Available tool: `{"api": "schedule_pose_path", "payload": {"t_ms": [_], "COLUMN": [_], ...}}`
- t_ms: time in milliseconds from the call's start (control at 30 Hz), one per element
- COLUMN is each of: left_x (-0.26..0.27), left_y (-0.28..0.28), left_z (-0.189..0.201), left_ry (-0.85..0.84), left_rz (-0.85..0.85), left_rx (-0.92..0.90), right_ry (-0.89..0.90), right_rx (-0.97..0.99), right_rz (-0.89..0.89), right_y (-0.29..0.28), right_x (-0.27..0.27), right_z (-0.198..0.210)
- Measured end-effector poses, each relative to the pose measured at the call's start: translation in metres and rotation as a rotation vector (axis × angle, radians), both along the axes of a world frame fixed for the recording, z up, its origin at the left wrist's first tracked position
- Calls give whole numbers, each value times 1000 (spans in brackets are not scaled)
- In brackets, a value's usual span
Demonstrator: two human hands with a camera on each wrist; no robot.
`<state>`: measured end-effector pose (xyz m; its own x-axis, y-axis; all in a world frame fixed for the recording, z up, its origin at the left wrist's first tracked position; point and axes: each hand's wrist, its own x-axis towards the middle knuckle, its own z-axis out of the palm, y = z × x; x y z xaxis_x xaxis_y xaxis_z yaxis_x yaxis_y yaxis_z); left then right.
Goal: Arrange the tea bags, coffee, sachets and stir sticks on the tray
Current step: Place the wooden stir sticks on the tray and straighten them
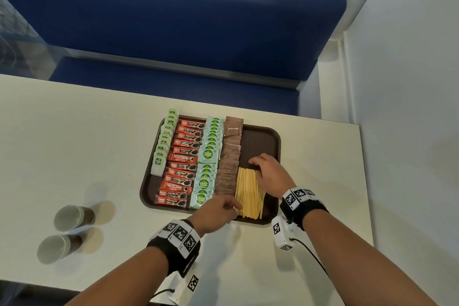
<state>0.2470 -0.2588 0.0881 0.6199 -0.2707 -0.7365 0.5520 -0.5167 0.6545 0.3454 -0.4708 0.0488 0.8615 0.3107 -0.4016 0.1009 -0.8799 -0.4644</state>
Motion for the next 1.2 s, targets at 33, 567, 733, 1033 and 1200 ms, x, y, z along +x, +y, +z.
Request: {"api": "schedule_pose_path", "payload": {"t_ms": [33, 567, 733, 1033, 1200], "left_x": [0, 1, 2, 1, 12], "left_y": [-1, -32, -28, -23, -29], "left_z": [-1, -9, -12, -9, -13], "left_ry": [0, 76, 57, 62, 65], "left_rz": [-48, -399, -407, -383, -300], "left_rx": [1, 55, 46, 35, 51], "right_ry": [-1, -45, -40, -15, -15], "right_rx": [2, -422, -382, -286, -300], "right_rz": [-7, -50, -154, -240, -246], "right_y": [-4, -22, -14, -7, -10], "right_x": [-1, -82, -83, -78, -84], "right_z": [1, 10, 8, 1, 4]}}
